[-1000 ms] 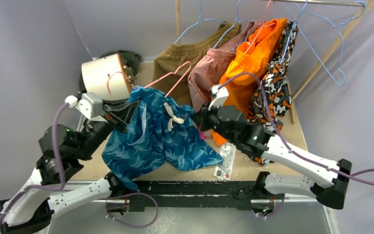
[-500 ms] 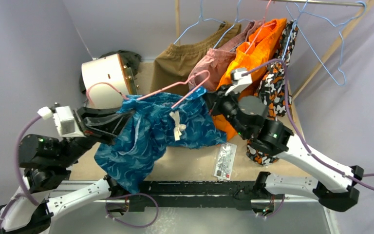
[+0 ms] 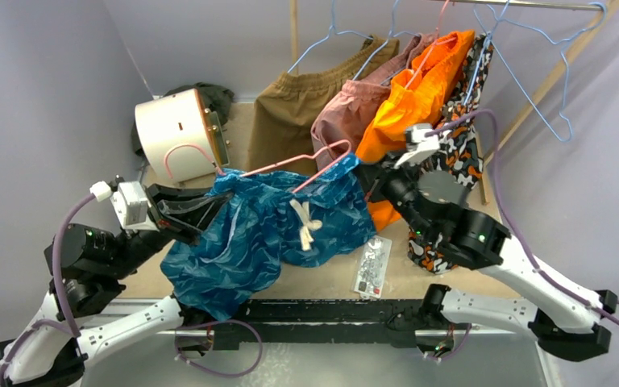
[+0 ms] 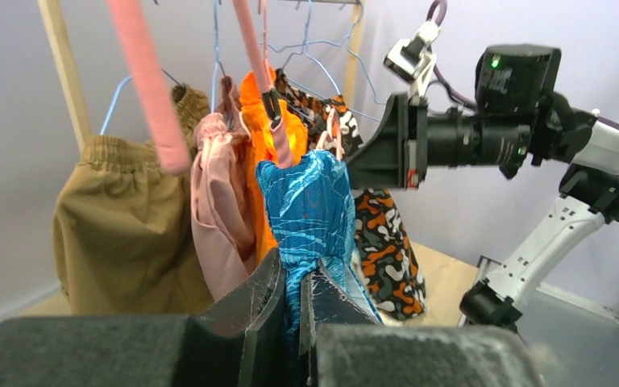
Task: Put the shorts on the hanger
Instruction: Hang the shorts on the hanger.
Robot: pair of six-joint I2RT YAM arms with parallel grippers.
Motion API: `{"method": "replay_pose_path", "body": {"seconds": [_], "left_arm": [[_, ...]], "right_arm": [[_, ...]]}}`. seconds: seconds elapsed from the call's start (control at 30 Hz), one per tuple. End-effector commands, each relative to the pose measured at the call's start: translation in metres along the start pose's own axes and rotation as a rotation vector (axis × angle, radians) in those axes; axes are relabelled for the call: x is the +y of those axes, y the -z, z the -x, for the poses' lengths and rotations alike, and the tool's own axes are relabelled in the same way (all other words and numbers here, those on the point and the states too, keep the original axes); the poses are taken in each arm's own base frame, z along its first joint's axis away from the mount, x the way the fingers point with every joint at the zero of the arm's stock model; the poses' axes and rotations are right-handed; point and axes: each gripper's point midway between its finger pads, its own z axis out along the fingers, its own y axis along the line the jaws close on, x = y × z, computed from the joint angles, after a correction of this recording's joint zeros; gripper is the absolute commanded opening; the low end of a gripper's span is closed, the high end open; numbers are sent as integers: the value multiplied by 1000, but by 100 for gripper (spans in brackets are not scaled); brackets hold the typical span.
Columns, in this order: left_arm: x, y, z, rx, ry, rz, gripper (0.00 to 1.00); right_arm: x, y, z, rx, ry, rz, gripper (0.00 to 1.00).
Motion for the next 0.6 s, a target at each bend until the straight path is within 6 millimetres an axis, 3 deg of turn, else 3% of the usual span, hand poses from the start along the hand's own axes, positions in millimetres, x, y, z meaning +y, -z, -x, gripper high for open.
{"method": "replay_pose_path", "body": {"seconds": [0.0,0.03,0.1,0.13,0.17,0.23,0.3,0.43,0.57], "left_arm": [[7,-5,65,-193,-44,46,0],[5,-14,82,-211,-69,37,0],[-5,-26,117,-244,-97,-4,0],[-11,-30,133,-262,-103,-34,0],[-18,-33,145,-280,-103,-69,0],[-26,-31,160,-326,-82,-104,0],[-25,-23,157,-357,-57,-105,0],[-12,-13,120,-315,-47,-41,0],[-11,-12,81,-186,-33,-47,0]], "right_arm": [[13,-6,24,-26,36,6,0],[24,-2,55,-91,53,35,0],[46,16,137,-287,63,88,0],[59,28,165,-351,56,147,0],[69,44,193,-432,35,200,0],[76,64,221,-544,2,265,0],[74,63,218,-550,8,261,0],[61,30,157,-370,46,187,0],[43,17,114,-241,73,122,0]]}}
